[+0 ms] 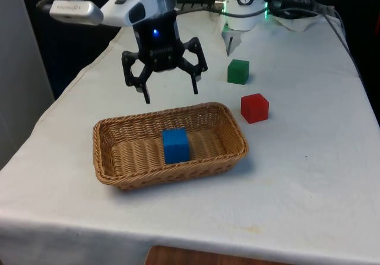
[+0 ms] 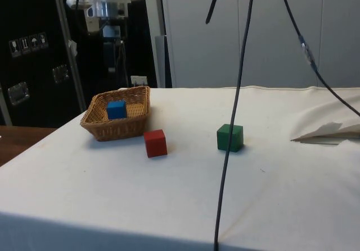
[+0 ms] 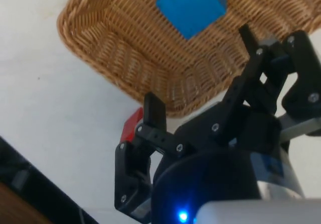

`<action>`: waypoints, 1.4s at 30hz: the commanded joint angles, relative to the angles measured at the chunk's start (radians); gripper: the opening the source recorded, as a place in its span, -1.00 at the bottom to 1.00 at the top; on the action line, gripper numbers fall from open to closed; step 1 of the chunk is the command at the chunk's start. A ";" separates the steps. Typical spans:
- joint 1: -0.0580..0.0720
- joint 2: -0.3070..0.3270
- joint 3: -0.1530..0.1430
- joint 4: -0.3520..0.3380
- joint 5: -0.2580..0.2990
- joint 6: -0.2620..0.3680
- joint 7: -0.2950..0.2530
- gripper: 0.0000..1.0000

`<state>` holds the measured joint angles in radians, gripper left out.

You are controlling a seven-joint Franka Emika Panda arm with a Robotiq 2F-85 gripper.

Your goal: Pick up the blue cube and place it into the basket.

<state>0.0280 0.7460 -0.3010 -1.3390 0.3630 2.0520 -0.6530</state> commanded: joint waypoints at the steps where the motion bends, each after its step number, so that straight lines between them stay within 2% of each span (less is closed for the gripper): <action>1: 0.005 -0.018 -0.004 -0.018 -0.002 0.002 0.008 1.00; 7: 0.006 -0.072 -0.005 -0.060 -0.005 -0.009 0.030 1.00; 8: 0.001 -0.060 0.000 -0.049 0.000 -0.008 0.020 1.00; 9: 0.006 -0.078 -0.005 -0.065 -0.005 -0.009 0.033 1.00; 15: 0.006 -0.108 -0.006 -0.088 -0.006 -0.013 0.051 1.00; 16: 0.001 -0.097 0.000 -0.077 0.000 -0.012 0.041 1.00; 17: 0.006 -0.113 -0.006 -0.091 -0.006 -0.013 0.054 1.00; 25: 0.006 -0.152 -0.006 -0.124 -0.005 -0.014 0.092 1.00; 26: 0.001 -0.143 -0.001 -0.114 0.000 -0.014 0.082 1.00; 27: 0.006 -0.155 -0.006 -0.127 -0.006 -0.013 0.095 1.00; 33: 0.008 -0.178 -0.009 -0.151 -0.010 -0.009 0.117 1.00; 34: 0.001 -0.170 -0.002 -0.142 -0.001 -0.014 0.108 1.00; 35: 0.008 -0.181 -0.009 -0.155 -0.011 -0.009 0.120 1.00; 42: 0.009 -0.197 -0.009 -0.173 -0.030 -0.004 0.148 1.00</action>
<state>0.0290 0.5560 -0.3030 -1.5020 0.3440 2.0380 -0.5160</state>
